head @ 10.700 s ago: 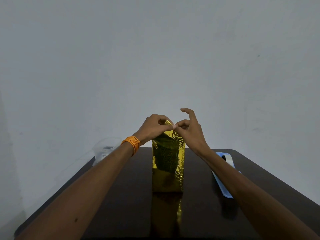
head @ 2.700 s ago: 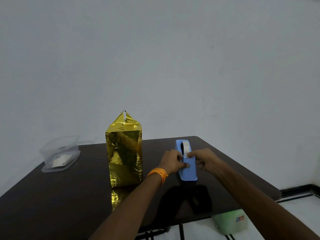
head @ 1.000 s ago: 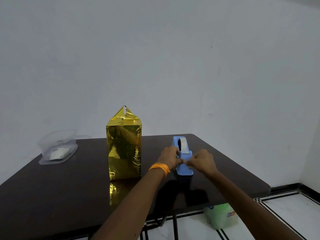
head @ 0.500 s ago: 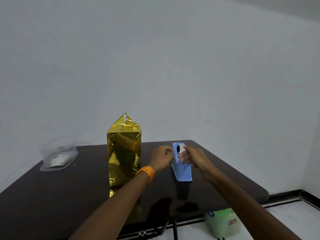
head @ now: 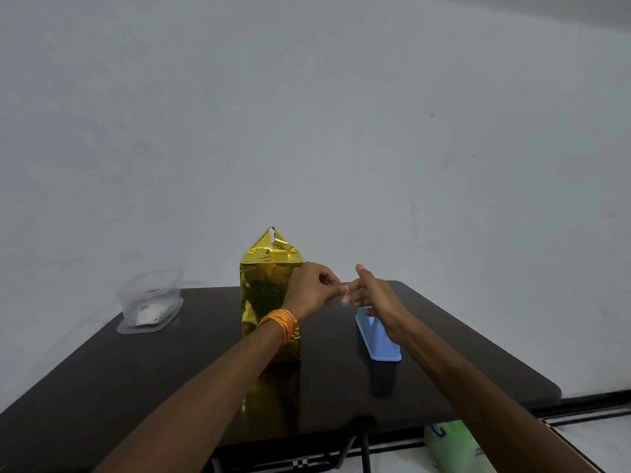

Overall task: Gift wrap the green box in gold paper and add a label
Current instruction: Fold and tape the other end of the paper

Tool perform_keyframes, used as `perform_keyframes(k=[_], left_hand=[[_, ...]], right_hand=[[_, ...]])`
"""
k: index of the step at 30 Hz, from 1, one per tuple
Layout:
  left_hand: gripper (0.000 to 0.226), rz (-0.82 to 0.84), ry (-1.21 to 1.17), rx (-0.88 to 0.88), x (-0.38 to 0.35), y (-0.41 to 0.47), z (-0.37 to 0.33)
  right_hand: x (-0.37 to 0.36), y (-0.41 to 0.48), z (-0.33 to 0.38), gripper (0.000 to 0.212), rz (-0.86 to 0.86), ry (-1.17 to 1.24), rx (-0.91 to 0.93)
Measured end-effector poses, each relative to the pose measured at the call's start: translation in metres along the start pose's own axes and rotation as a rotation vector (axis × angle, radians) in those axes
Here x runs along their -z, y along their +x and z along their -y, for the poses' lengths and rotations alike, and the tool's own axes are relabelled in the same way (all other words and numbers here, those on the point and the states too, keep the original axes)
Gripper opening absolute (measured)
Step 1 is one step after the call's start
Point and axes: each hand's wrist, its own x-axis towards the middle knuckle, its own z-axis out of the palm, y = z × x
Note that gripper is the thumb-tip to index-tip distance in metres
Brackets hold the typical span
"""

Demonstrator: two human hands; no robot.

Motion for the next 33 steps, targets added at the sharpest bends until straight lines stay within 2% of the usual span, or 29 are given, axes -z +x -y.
perform_keyframes(k=[4, 9, 11, 13, 15, 18, 22, 26, 29, 33], left_hand=[[0.006, -0.103, 0.129, -0.064, 0.009, -0.005, -0.006], [0.006, -0.107, 0.388, -0.269, 0.018, -0.012, -0.013], [0.007, -0.100, 0.418, -0.304, 0.025, -0.014, -0.015], [0.007, -0.135, 0.358, -0.303, 0.034, -0.015, -0.019], [0.007, -0.190, 0.248, -0.263, 0.049, -0.012, -0.023], [0.007, -0.221, 0.079, -0.133, 0.082, -0.004, -0.026], [0.010, -0.222, -0.108, 0.053, 0.131, 0.009, -0.015], [0.019, -0.203, -0.175, 0.195, 0.158, 0.017, 0.005], [0.019, -0.195, -0.192, 0.238, 0.161, 0.019, 0.015], [0.014, -0.175, -0.190, 0.266, 0.155, 0.022, 0.025]], right_hand=[[-0.004, 0.004, 0.001, 0.061, 0.057, 0.062, -0.021], [-0.006, 0.015, 0.005, 0.065, 0.199, 0.297, -0.260], [-0.008, 0.017, 0.008, 0.066, 0.236, 0.275, -0.281], [-0.009, 0.017, 0.009, 0.062, 0.197, 0.123, -0.233], [-0.009, 0.021, 0.008, 0.058, 0.083, -0.014, -0.147], [-0.013, 0.035, 0.015, 0.048, -0.014, 0.039, -0.045], [-0.032, 0.050, 0.030, 0.038, 0.033, -0.031, 0.072], [-0.064, 0.071, 0.048, 0.043, 0.099, -0.028, 0.122], [-0.081, 0.090, 0.054, 0.053, 0.140, -0.030, 0.105], [-0.092, 0.098, 0.048, 0.054, 0.231, -0.060, 0.001]])
